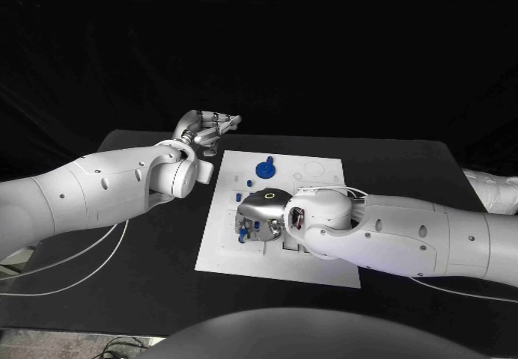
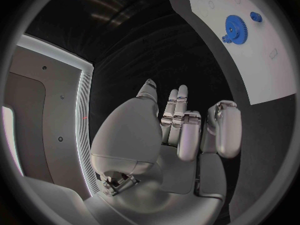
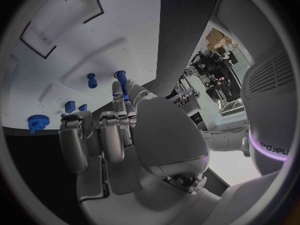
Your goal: Assemble the parts on the task board
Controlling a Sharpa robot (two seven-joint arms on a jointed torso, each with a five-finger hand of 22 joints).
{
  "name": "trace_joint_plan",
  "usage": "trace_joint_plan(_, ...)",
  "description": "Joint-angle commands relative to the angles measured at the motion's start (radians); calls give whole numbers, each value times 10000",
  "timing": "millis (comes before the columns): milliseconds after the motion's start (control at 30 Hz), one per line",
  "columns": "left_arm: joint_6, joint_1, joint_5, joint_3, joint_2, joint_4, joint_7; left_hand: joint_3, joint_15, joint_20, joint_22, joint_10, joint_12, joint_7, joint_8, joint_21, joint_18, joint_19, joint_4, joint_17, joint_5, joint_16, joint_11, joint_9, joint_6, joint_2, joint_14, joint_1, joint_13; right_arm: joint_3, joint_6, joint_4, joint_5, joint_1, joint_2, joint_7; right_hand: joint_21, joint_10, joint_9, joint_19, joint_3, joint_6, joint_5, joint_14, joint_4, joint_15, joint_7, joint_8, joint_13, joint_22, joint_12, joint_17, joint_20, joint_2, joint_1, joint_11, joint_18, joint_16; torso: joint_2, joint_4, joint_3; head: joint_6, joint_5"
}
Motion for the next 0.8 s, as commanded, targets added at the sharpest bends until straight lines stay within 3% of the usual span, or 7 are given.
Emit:
trace_joint_plan(33,122,6,-42,8,13,13,102,-43,28,20,2164,-71,1,-6,-39,-38,-34,15,-6,2512,57,1,-20,15,-40,77,980,29,-4,-1,240,-15,-137,-6,28,-2,46,-80,-18,1047,70,29,18,1062,20,76,72,-2,-15,2632,-62,2632,72,-56,-14,-8,-144,63,1,4,1,2,-30)
trace_joint_plan(267,117,6,-42,8,9,15,104,-75,31,23,2170,-87,2,-1,-37,-21,-38,28,-2,2511,74,1,-17,15,-56,106,980,72,-4,-2,330,-23,-196,-6,61,-106,46,-317,-69,1047,100,-138,15,1062,50,102,101,-129,-17,2632,-67,2632,98,-151,-52,27,-144,63,5,5,6,2,-23)
trace_joint_plan(633,116,6,-42,8,5,14,106,-75,31,23,2170,-87,2,-1,-37,-21,-38,28,-2,2511,74,1,-17,15,-56,106,980,72,-4,-6,415,-4,-218,-6,50,-242,46,-1508,-315,1047,-125,-1266,-4,1062,154,331,392,-222,-3,2632,-50,2632,291,-710,-380,303,-144,63,8,12,1,2,-36)
trace_joint_plan(800,115,6,-42,8,3,18,106,-75,31,23,2170,-87,2,-1,-37,-21,-38,28,-2,2511,74,1,-17,15,-56,106,980,72,-4,-7,387,34,-218,-6,32,-278,46,-1885,-313,1047,-372,-1563,-21,1062,158,393,465,-210,8,2632,-34,2632,366,-859,-599,380,-144,63,9,9,1,2,-6)
